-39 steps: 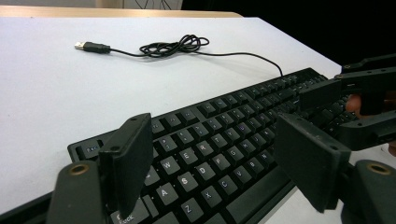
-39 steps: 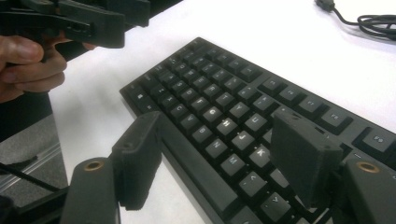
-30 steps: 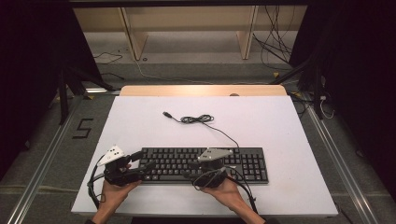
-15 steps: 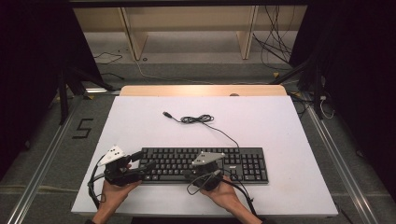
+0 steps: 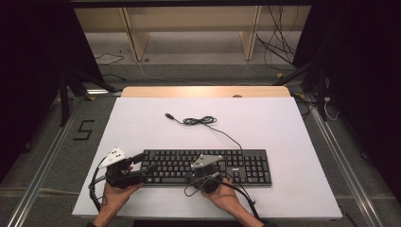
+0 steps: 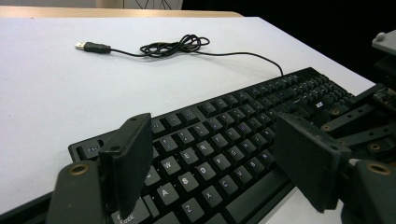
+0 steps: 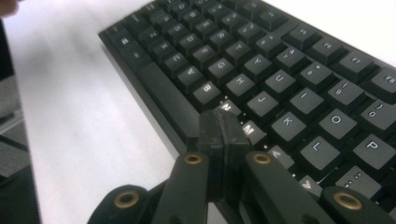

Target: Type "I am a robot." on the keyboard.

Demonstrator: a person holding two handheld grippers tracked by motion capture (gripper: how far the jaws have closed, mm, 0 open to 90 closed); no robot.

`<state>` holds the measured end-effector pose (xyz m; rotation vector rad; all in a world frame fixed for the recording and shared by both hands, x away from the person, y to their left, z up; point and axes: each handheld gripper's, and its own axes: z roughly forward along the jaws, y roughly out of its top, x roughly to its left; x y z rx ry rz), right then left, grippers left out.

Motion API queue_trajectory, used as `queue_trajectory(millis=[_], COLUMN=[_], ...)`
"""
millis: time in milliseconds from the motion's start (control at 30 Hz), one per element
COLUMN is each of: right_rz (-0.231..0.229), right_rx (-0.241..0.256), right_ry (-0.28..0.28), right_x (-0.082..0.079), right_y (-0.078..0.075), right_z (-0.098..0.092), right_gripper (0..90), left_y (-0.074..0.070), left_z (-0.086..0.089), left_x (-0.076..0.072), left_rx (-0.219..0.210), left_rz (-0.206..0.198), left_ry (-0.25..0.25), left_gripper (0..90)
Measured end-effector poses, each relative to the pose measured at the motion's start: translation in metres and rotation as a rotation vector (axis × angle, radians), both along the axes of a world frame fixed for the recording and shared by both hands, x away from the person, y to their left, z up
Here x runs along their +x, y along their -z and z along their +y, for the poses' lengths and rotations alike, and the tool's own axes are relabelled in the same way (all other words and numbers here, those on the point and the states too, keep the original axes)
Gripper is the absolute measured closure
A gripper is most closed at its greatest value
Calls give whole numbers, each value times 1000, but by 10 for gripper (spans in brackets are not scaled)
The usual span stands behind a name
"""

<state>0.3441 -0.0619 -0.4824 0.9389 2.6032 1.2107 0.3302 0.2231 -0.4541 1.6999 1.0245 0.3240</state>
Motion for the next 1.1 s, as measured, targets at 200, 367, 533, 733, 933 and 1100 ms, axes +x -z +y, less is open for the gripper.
queue_trajectory(millis=[200,367,533,733,933,1100], right_rz=[-9,-2,5,-2,-12,-10], right_rx=[-5,5,59,106,135,156], right_ry=[1,2,20,43,58,69], right_x=[0,0,2,3,4,4], right_y=[2,1,-4,-13,-19,-24], right_z=[2,1,-5,-15,-25,-32], right_gripper=[900,900,898,860,701,518], left_y=[0,0,1,1,1,2], left_z=[-1,1,2,2,3,3], left_x=[0,0,1,1,2,3], left_rx=[3,4,2,4,3,7], left_rz=[-1,0,1,2,4,9], left_ry=[1,-2,-6,-6,-10,-18], left_gripper=[282,282,282,282,282,286])
